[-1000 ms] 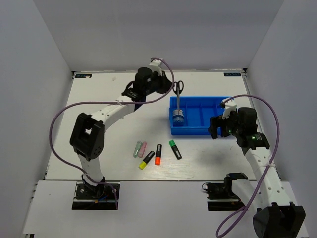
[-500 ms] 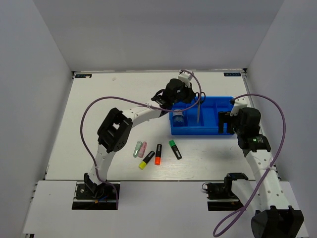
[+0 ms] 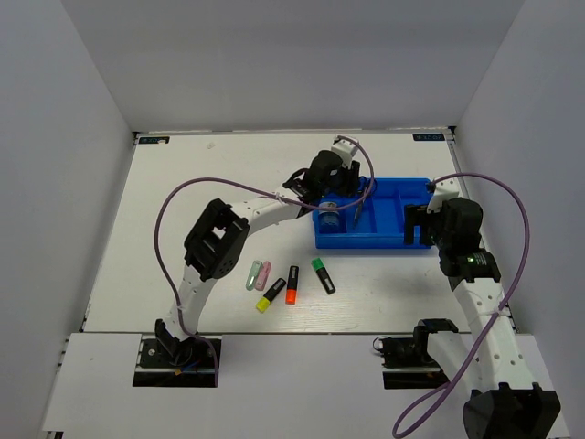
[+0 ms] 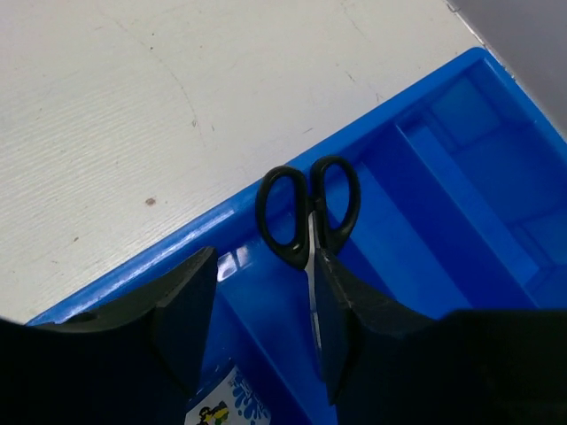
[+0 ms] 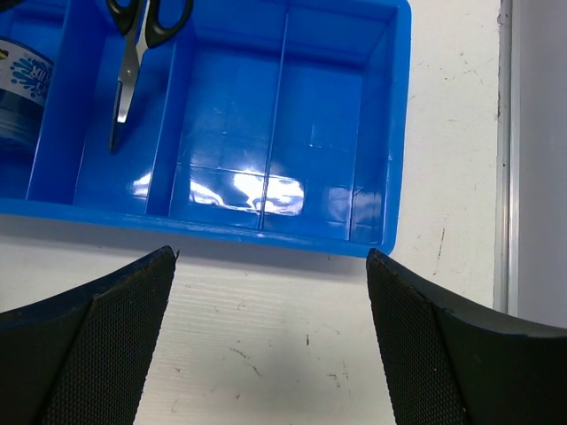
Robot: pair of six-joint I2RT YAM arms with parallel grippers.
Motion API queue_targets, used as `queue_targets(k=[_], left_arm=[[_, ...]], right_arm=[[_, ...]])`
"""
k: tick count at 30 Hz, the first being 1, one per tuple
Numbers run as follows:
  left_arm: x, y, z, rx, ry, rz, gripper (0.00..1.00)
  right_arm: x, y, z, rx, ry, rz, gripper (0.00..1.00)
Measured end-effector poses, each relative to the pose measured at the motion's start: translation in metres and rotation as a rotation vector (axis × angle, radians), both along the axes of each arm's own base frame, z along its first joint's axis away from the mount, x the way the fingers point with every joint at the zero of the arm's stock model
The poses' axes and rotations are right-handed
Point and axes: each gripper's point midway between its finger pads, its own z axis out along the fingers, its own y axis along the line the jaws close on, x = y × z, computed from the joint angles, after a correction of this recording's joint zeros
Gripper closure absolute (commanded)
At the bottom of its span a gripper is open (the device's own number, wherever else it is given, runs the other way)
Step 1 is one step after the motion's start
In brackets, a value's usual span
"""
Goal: Sort the stationery into containers
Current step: Place the scissors in the storage box, then pick up the pen from the center of the board.
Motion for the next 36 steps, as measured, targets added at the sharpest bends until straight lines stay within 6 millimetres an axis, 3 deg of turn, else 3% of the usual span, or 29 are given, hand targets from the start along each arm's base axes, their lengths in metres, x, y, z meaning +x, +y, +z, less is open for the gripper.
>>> queue_targets(k=[1, 2, 7, 8, 12, 13, 14, 16, 19, 21, 24, 28, 30, 33, 36], left_arm=[[-0.001, 0.000, -0.002, 0.008, 0.004, 0.000, 0.42], [-0.002, 0.001, -0.004, 0.014, 0.008, 0.000, 0.51], [-0.004, 0.000, -0.002, 0.024, -0.009, -0.010, 0.77], [-0.007, 0.001, 0.000, 0.033, -0.018, -0.016, 0.87], [-0.036, 0.019, 0.018, 0.078, -0.040, -0.043, 0.96], [-0.046, 0.028, 0.027, 0.091, -0.036, -0.043, 0.94], [-0.058, 0.040, 0.038, 0.110, -0.025, -0.035, 0.69], [-0.080, 0.065, 0.072, 0.116, -0.025, 0.002, 0.45], [-0.111, 0.119, 0.113, 0.122, -0.002, 0.109, 0.27], [-0.130, 0.156, 0.114, 0.156, 0.041, 0.181, 0.23], [-0.157, 0.206, 0.071, 0.274, 0.162, 0.282, 0.20], [-0.200, 0.269, -0.030, 0.523, 0.409, 0.385, 0.26], [-0.220, 0.294, -0.063, 0.600, 0.501, 0.416, 0.32], [-0.237, 0.319, -0.088, 0.640, 0.593, 0.459, 0.36], [-0.240, 0.327, -0.100, 0.617, 0.640, 0.488, 0.39]], right_arm=[[0.000, 0.000, 0.000, 0.000, -0.001, -0.001, 0.10], [0.000, -0.001, 0.000, 0.000, -0.001, -0.003, 0.10], [0.000, -0.001, 0.000, 0.000, -0.001, -0.004, 0.10], [0.000, -0.001, 0.000, 0.001, -0.001, -0.005, 0.10], [0.000, -0.001, 0.000, 0.004, -0.001, -0.001, 0.10], [0.000, 0.000, 0.000, 0.008, 0.000, 0.005, 0.10], [0.000, 0.002, 0.000, 0.012, -0.001, 0.016, 0.10], [-0.001, 0.008, 0.000, 0.024, 0.002, 0.051, 0.10], [-0.005, 0.024, -0.003, 0.053, 0.019, 0.145, 0.13], [-0.010, 0.036, -0.009, 0.080, 0.050, 0.221, 0.14], [-0.022, 0.055, -0.021, 0.126, 0.121, 0.333, 0.18], [-0.032, 0.068, -0.024, 0.160, 0.149, 0.407, 0.18], [-0.033, 0.070, -0.024, 0.166, 0.149, 0.423, 0.18], [-0.036, 0.072, -0.025, 0.174, 0.157, 0.436, 0.18], [-0.037, 0.073, -0.025, 0.178, 0.160, 0.442, 0.18]])
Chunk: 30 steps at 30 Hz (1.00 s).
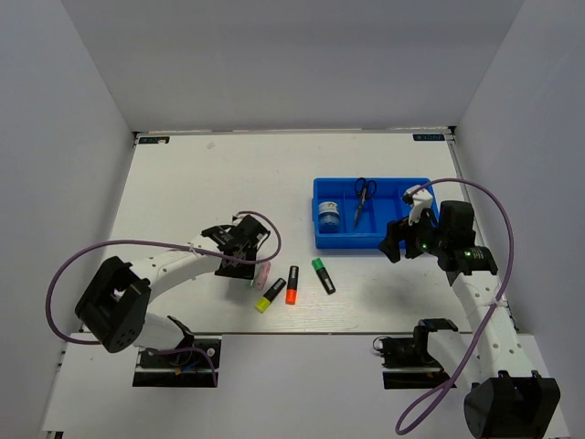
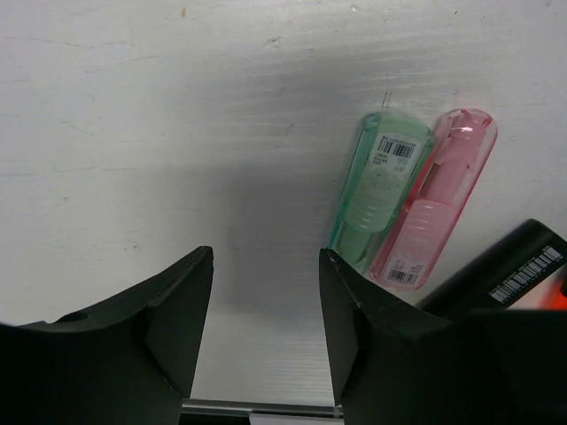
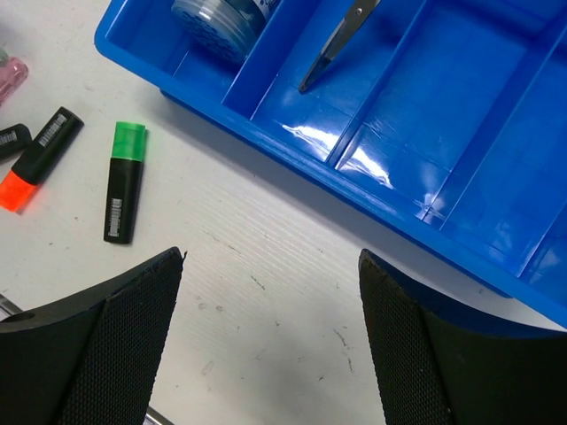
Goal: Sort the stationery into containers
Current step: Pick up the pen from the center of the board.
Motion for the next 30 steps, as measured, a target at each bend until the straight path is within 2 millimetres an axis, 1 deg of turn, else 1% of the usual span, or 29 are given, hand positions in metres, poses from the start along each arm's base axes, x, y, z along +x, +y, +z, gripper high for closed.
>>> queue_targets(k=[5, 8, 12, 16, 18, 19, 21, 23, 25, 26, 27, 28, 29, 30], left_arm=[[-0.004, -0.004, -0.013, -0.063, 0.026, 0.015, 0.39], [-0.006, -0.009, -0.018, -0.095, 0.038, 0.015, 0.39], [-0.005, -0.017, -0.017, -0.137, 0.032, 0.007, 0.39], [-0.002, -0.023, -0.013, -0.173, 0.017, 0.003, 0.39], [-0.001, -0.024, -0.009, -0.186, 0.007, 0.004, 0.39], [-0.001, -0.025, -0.007, -0.191, 0.002, 0.003, 0.39], [-0.001, -0.025, -0.001, -0.202, -0.011, 0.002, 0.39], [-0.001, -0.023, 0.007, -0.214, -0.034, -0.001, 0.39], [-0.002, -0.021, 0.019, -0.228, -0.065, -0.007, 0.35], [-0.002, -0.019, 0.027, -0.237, -0.089, -0.015, 0.32], [-0.003, -0.016, 0.035, -0.245, -0.113, -0.020, 0.26], [-0.004, -0.014, 0.043, -0.252, -0.134, -0.026, 0.24], [-0.005, -0.012, 0.050, -0.262, -0.159, -0.032, 0.22], [-0.007, -0.008, 0.057, -0.269, -0.181, -0.037, 0.16]], right_arm=[[0.000, 0.001, 0.000, 0.002, 0.000, 0.006, 0.18], [0.000, 0.001, 0.000, 0.002, 0.000, 0.007, 0.18], [0.000, 0.001, -0.001, 0.000, 0.005, 0.008, 0.18], [0.000, 0.001, -0.004, -0.003, 0.013, 0.012, 0.18], [-0.001, 0.002, -0.005, -0.003, 0.019, 0.029, 0.23], [-0.002, 0.005, -0.007, 0.004, 0.027, 0.047, 0.30], [-0.008, 0.013, -0.011, 0.019, 0.069, 0.100, 0.33], [-0.018, 0.028, -0.014, 0.040, 0.137, 0.181, 0.33], [-0.027, 0.043, -0.017, 0.035, 0.193, 0.263, 0.33], [-0.031, 0.053, -0.019, 0.027, 0.211, 0.309, 0.33], [-0.037, 0.063, -0.023, 0.012, 0.223, 0.361, 0.33], [-0.043, 0.071, -0.027, -0.008, 0.237, 0.403, 0.31], [-0.052, 0.080, -0.032, -0.032, 0.256, 0.453, 0.31], [-0.060, 0.088, -0.037, -0.057, 0.271, 0.493, 0.31]])
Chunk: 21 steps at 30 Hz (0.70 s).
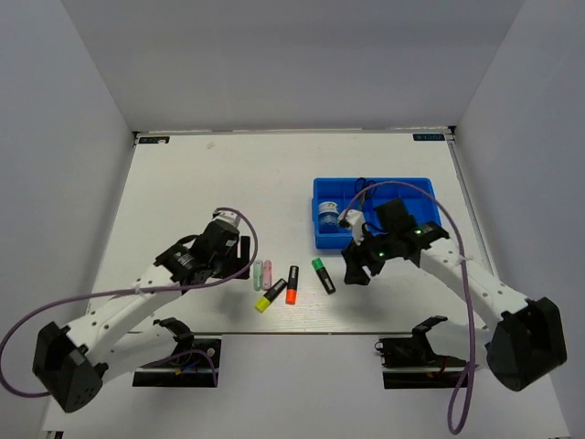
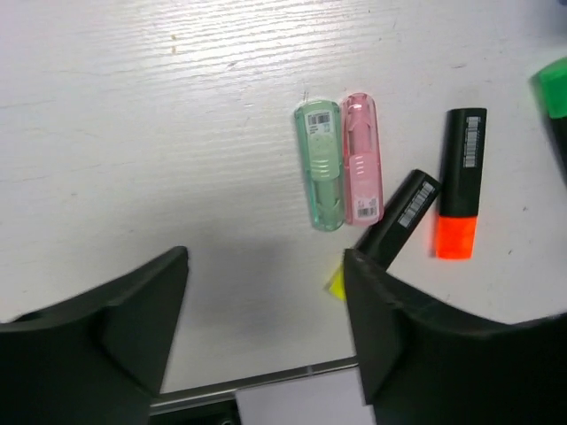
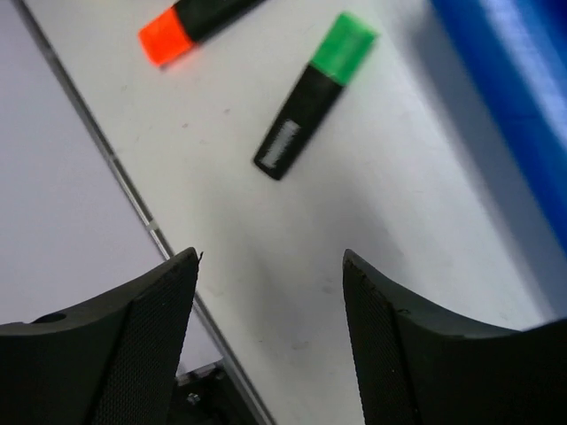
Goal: Sort the stationery into containers
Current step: Pick up the pen from the center of the board.
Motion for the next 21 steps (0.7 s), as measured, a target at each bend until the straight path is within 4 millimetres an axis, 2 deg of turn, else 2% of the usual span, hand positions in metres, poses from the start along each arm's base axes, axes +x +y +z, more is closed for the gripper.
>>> queue_targets(k=[3, 6, 10, 15, 20, 21], left_arm=[[-0.009, 0.012, 0.015, -0.007, -0.046, -0.003, 0.11], [-0.018, 0.023, 0.023, -0.008, -0.068, 0.002, 0.09], [-0.029, 0.038, 0.022, 0.007, -0.079, 0.016, 0.09], [-0.041, 0.051, 0.016, 0.018, -0.077, 0.034, 0.08], [-0.046, 0.056, 0.011, 0.027, -0.069, 0.043, 0.08], [-0.047, 0.057, 0.011, 0.028, -0.068, 0.044, 0.08]], right_arm=[[-0.019, 0.020, -0.020, -0.088, 0.050, 0.080, 0.28], [-0.025, 0.036, -0.040, -0.173, 0.060, 0.103, 0.26], [-0.026, 0.049, -0.068, -0.295, 0.044, 0.080, 0.26], [-0.003, 0.055, -0.093, -0.409, 0.022, -0.041, 0.26], [0.017, 0.066, -0.099, -0.437, -0.010, -0.116, 0.26], [0.021, 0.069, -0.099, -0.436, -0.020, -0.125, 0.30]])
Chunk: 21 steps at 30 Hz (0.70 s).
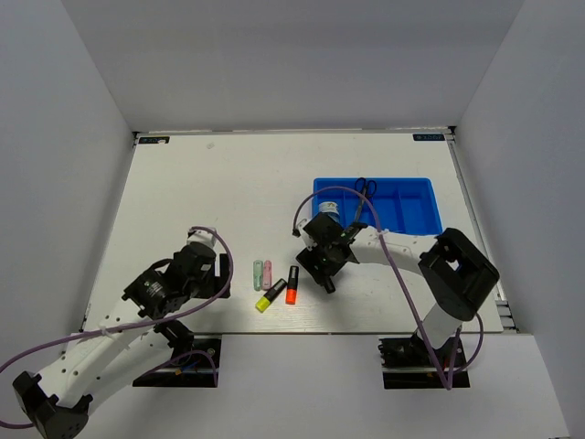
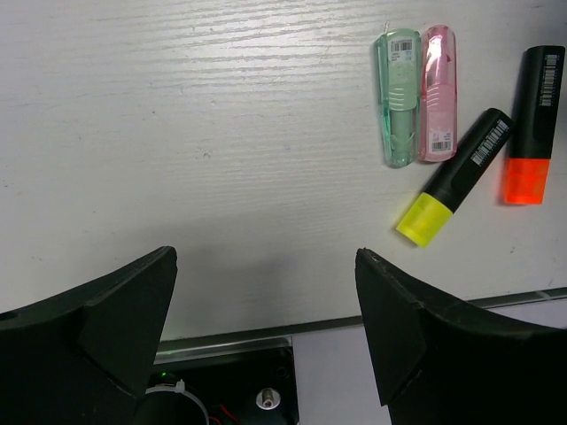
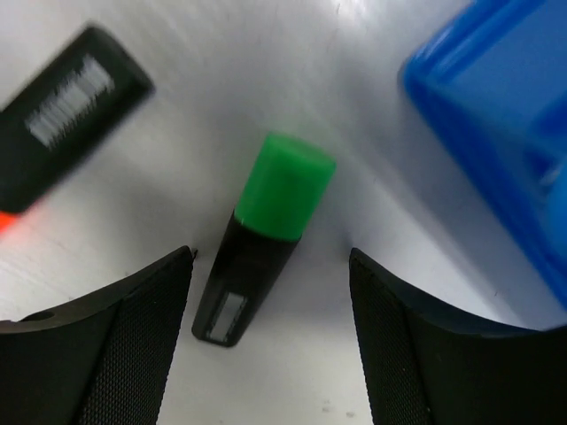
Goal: Sort the stationery into containers
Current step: Pick up the pen from the center of the board.
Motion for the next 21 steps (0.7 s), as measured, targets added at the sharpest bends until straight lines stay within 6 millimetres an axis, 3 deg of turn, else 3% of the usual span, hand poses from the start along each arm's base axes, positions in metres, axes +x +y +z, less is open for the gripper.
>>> queue_targets(k=[4, 7, 8, 10, 18, 21], left_arm=[[-0.001, 0.001, -0.001, -0.005, -0.004, 0.003, 0.08], [-0.004, 0.003, -0.003, -0.009, -0.006, 0.004, 0.08], [-0.004, 0.003, -0.004, -0.011, -0.009, 0.005, 0.08], [-0.005, 0.004, -0.004, -0.015, -0.014, 0.007, 0.08], [-0.007, 0.006, -0.004, -0.029, -0.029, 0.016, 0.08], [-0.007, 0.006, -0.003, -0.036, -0.032, 0.018, 0.08]], right_arm=[[0.008, 0.011, -0.001, 0.007, -0.020, -0.006, 0.38], [0.008, 0.018, -0.001, 0.015, -0.028, 0.002, 0.40], [0.007, 0.020, -0.001, 0.017, -0.030, 0.004, 0.46], [0.005, 0.023, -0.001, 0.019, -0.034, 0.010, 0.49], [-0.001, 0.031, -0.001, 0.007, -0.043, 0.048, 0.82], [-0.001, 0.031, -0.001, 0.002, -0.046, 0.067, 0.90]])
